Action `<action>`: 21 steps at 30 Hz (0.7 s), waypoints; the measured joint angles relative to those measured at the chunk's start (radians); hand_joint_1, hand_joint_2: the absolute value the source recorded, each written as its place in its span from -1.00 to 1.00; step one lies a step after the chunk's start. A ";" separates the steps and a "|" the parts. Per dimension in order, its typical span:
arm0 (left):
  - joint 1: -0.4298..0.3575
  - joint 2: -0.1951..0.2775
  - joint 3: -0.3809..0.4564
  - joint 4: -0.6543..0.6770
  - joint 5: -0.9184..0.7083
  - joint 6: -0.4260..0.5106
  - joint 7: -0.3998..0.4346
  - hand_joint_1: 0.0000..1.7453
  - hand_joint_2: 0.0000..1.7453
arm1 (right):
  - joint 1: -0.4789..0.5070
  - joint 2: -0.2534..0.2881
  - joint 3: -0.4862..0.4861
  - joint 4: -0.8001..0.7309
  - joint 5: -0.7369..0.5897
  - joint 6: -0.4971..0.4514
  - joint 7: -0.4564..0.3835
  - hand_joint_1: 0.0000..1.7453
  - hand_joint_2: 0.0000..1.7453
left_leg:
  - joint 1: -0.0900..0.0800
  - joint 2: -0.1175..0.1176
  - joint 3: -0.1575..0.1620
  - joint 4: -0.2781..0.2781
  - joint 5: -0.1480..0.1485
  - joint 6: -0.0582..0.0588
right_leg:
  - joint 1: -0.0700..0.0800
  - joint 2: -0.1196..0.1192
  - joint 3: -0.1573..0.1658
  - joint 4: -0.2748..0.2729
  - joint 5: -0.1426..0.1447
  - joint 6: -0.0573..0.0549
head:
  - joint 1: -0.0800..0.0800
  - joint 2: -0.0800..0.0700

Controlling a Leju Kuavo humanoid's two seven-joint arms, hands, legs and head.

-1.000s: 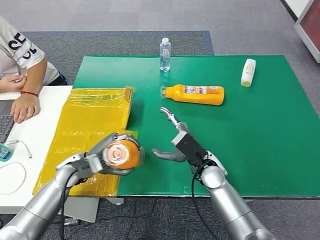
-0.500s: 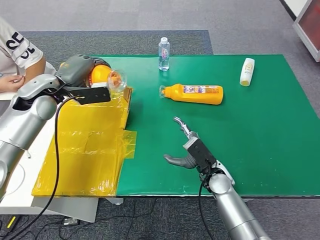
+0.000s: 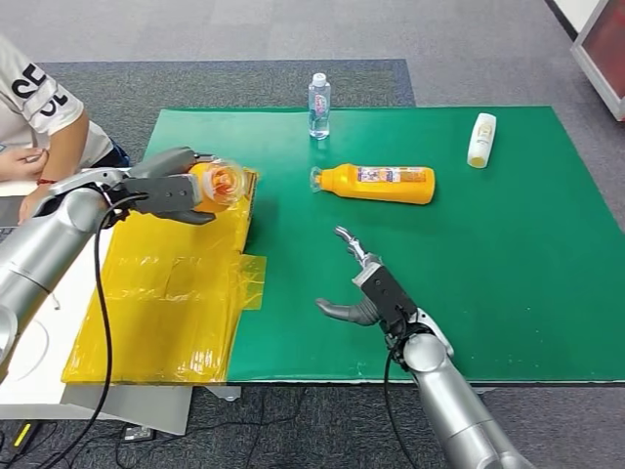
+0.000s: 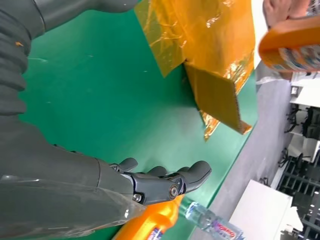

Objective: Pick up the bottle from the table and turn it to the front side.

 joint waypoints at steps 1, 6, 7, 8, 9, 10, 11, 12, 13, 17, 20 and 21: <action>0.000 0.010 -0.002 0.014 0.032 -0.015 -0.012 1.00 1.00 | -0.008 0.002 0.004 0.007 -0.004 0.002 -0.002 -1.00 1.00 | 0.000 0.000 0.000 0.000 0.000 0.000 | 0.000 0.000 0.000 0.000 0.000 0.000 | 0.000 0.000; 0.006 0.069 -0.014 0.070 0.151 -0.088 -0.063 1.00 1.00 | -0.035 0.009 0.030 0.039 -0.018 0.006 -0.007 -1.00 1.00 | 0.000 0.000 0.000 0.000 0.000 0.000 | 0.000 0.000 0.000 0.000 0.000 0.000 | 0.000 0.000; 0.009 0.081 -0.016 0.075 0.163 -0.096 -0.067 1.00 1.00 | -0.038 0.010 0.034 0.044 -0.020 0.006 -0.007 -1.00 1.00 | 0.000 0.000 0.000 0.000 0.000 0.000 | 0.000 0.000 0.000 0.000 0.000 0.000 | 0.000 0.000; 0.011 0.092 -0.018 0.080 0.173 -0.102 -0.069 1.00 1.00 | -0.041 0.011 0.039 0.049 -0.021 0.006 -0.007 -1.00 1.00 | 0.000 0.000 0.000 0.000 0.000 0.000 | 0.000 0.000 0.000 0.000 0.000 0.000 | 0.000 0.000; 0.014 0.103 -0.020 0.083 0.182 -0.108 -0.070 1.00 1.00 | -0.043 0.012 0.043 0.054 -0.023 0.005 -0.008 -1.00 1.00 | 0.000 0.000 0.000 0.000 0.000 0.000 | 0.000 0.000 0.000 0.000 -0.001 0.000 | 0.000 0.000; 0.016 0.115 -0.022 0.086 0.192 -0.113 -0.070 1.00 1.00 | -0.044 0.012 0.048 0.058 -0.025 0.004 -0.008 -1.00 1.00 | 0.000 0.000 0.000 0.000 0.000 0.000 | 0.000 0.000 0.000 0.000 -0.001 -0.001 | 0.000 0.000; 0.018 0.126 -0.024 0.088 0.201 -0.119 -0.069 1.00 1.00 | -0.046 0.012 0.052 0.062 -0.027 0.003 -0.009 -1.00 1.00 | 0.001 0.000 0.000 0.000 0.000 0.000 | 0.000 0.000 0.000 0.000 -0.001 -0.001 | 0.000 0.000; 0.021 0.137 -0.025 0.089 0.212 -0.124 -0.069 1.00 1.00 | -0.047 0.012 0.056 0.065 -0.029 0.002 -0.009 -1.00 1.00 | 0.000 0.000 0.000 0.000 0.000 0.000 | 0.000 0.000 0.000 0.000 -0.001 -0.001 | 0.000 0.000; 0.024 0.147 -0.025 0.090 0.222 -0.130 -0.069 1.00 1.00 | -0.049 0.012 0.060 0.068 -0.031 0.001 -0.009 -1.00 1.00 | 0.000 0.000 0.000 0.000 0.000 0.000 | 0.000 0.000 0.000 0.000 -0.001 -0.001 | 0.000 0.000; 0.031 0.186 -0.036 0.090 0.242 -0.163 -0.067 1.00 1.00 | -0.054 0.012 0.074 0.077 -0.038 -0.001 -0.010 -1.00 1.00 | 0.000 0.000 0.000 0.000 0.000 0.000 | 0.000 0.000 0.000 0.000 -0.001 -0.001 | 0.000 0.000; 0.030 0.217 -0.055 0.087 0.239 -0.195 -0.050 1.00 1.00 | -0.056 0.012 0.085 0.084 -0.041 -0.001 -0.008 -1.00 1.00 | 0.000 0.000 0.000 0.000 0.000 0.000 | 0.000 0.000 0.000 0.000 -0.001 -0.001 | 0.000 0.000; 0.027 0.227 -0.063 0.086 0.236 -0.200 -0.039 1.00 1.00 | -0.056 0.012 0.088 0.087 -0.042 -0.001 -0.008 -1.00 1.00 | 0.000 0.000 0.000 0.000 0.000 0.000 | 0.000 0.000 0.000 0.000 -0.001 -0.001 | 0.000 0.000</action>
